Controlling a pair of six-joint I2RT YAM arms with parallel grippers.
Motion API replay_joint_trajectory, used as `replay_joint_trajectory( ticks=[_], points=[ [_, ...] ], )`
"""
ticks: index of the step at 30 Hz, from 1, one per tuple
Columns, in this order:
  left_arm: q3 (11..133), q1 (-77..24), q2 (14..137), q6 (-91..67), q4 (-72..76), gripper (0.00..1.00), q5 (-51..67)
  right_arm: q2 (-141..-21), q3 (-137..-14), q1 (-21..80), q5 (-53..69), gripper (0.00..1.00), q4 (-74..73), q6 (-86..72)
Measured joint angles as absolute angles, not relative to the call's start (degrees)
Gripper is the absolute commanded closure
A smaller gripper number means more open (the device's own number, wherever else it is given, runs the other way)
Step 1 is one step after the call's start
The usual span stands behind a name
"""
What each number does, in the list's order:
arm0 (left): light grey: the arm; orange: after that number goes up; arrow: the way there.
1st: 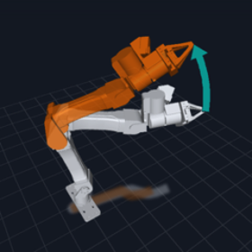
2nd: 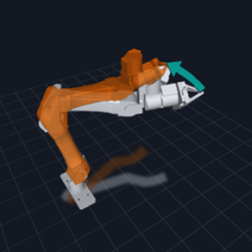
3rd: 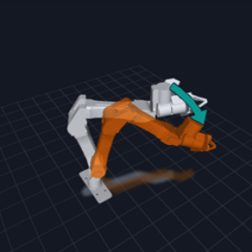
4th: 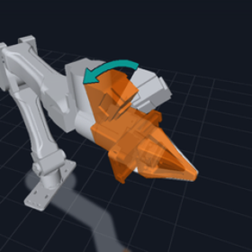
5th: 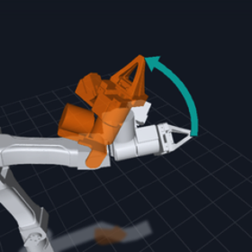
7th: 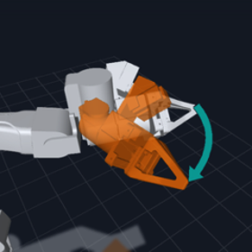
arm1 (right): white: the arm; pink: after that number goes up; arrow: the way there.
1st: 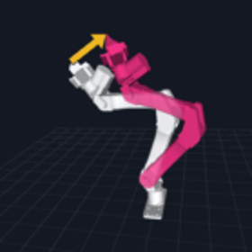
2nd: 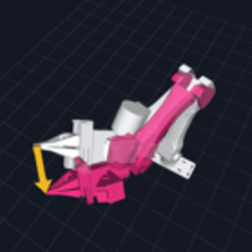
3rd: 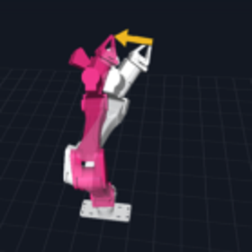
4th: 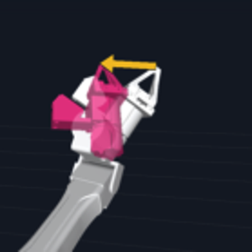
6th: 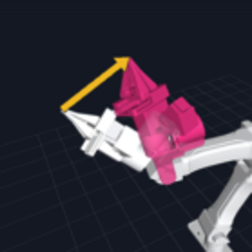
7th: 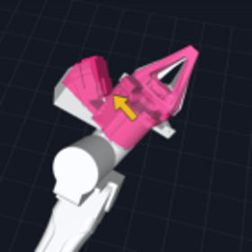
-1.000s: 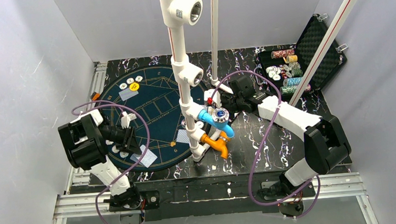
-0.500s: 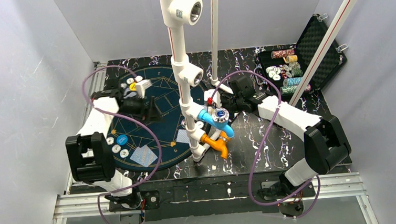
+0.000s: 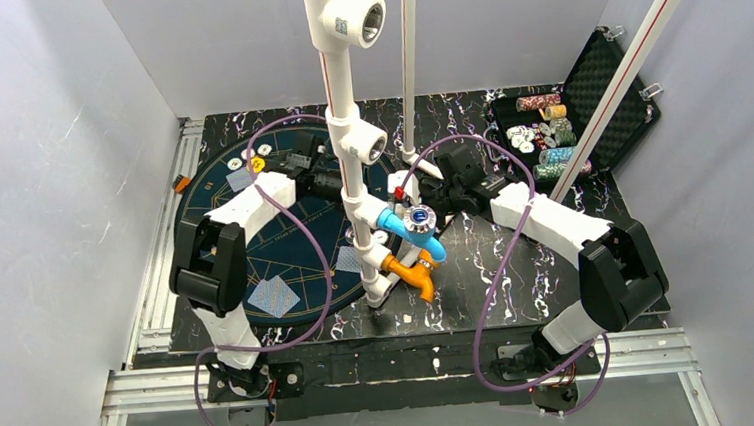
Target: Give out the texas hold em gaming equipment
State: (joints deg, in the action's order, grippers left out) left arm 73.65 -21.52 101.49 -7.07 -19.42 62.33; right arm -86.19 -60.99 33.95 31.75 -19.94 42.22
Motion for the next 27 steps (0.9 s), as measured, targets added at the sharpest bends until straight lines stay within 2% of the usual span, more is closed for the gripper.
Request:
replay_joint_trajectory(
  ticks=[7,15,17,22,25,27],
  points=[
    [74.3,-23.0,106.7,-11.2,-18.2,0.52,63.4,-86.2,-61.0,34.2,31.8,0.99,-20.1,42.1],
    [74.4,-21.3,107.0,-14.0,-18.2,0.70,66.3,-86.2,-61.0,34.2,31.4,0.99,-20.8,42.2],
    [74.4,-20.4,107.0,-14.3,-18.0,0.68,66.7,-86.2,-61.0,34.2,31.4,0.99,-20.8,42.2],
    [73.8,-19.6,106.5,-15.3,-15.6,0.38,66.7,-86.2,-61.0,34.2,31.6,0.99,-20.8,42.2],
    [73.5,-19.7,106.0,-16.3,-13.8,0.35,66.7,-86.2,-61.0,34.2,31.7,0.99,-20.8,42.2],
    [73.5,-20.3,105.9,-16.9,-12.6,0.36,66.7,-86.2,-61.0,34.2,31.9,0.99,-20.8,42.2]
  ],
)
